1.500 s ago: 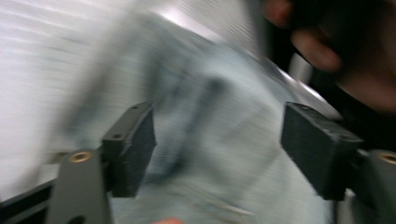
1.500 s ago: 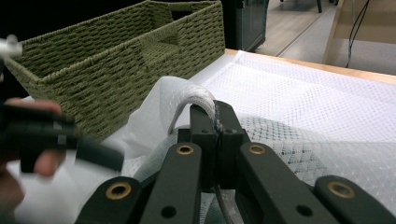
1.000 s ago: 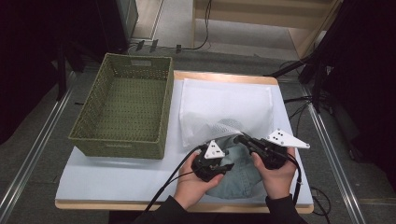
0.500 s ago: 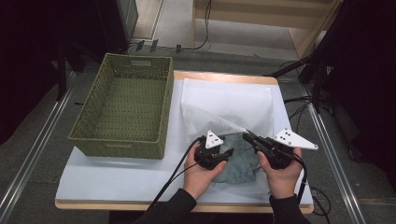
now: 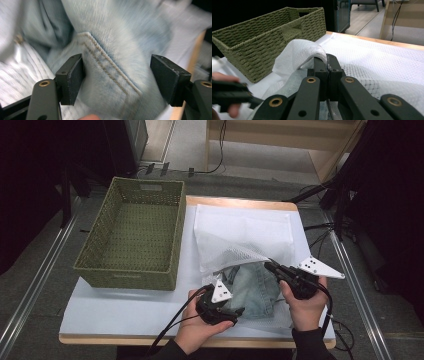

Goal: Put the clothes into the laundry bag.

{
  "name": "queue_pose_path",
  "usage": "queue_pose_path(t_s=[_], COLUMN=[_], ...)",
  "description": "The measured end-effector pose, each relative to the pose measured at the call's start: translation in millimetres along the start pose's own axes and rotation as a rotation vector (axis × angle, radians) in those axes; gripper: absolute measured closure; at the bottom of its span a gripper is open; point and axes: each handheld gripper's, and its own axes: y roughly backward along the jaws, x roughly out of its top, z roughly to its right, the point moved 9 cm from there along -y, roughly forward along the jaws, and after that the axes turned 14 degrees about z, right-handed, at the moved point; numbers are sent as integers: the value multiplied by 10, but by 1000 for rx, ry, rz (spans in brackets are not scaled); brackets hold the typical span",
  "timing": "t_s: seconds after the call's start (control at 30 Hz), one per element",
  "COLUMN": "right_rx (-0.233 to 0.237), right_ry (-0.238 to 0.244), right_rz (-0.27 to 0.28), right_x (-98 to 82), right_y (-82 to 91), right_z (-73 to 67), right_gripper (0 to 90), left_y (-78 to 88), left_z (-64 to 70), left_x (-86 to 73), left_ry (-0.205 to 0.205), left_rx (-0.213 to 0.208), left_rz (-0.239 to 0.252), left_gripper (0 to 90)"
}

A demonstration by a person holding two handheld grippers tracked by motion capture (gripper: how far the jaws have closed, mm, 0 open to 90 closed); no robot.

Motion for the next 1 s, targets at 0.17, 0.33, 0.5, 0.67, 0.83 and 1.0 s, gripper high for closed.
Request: queue_pose_path(t_s=[0.17,0.33,0.5,0.67,0.83,1.0], right_rx=[20,39,56,43,24,15], right_ry=[18,24,29,16,5,-5], right_rz=[-11,-2,14,18,14,10], right_x=[-11,17,60,57,31,9], right_y=[-31,-40,-48,-21,13,4], right_z=[-106,-175,-238,-176,-76,-38], right_gripper=[900,900,900,900,900,900], left_y=[-177,-262,-267,-689,-600,-240], left_z=[-2,-45,-142,-393,-350,-248], left_x=[29,309,749,442,315,331], left_ry=[-45,1,120,114,112,67], left_rx=[50,20,88,231,132,112], left_rz=[-41,56,342,166,109,160], left_gripper=[508,769,780,735,460,344])
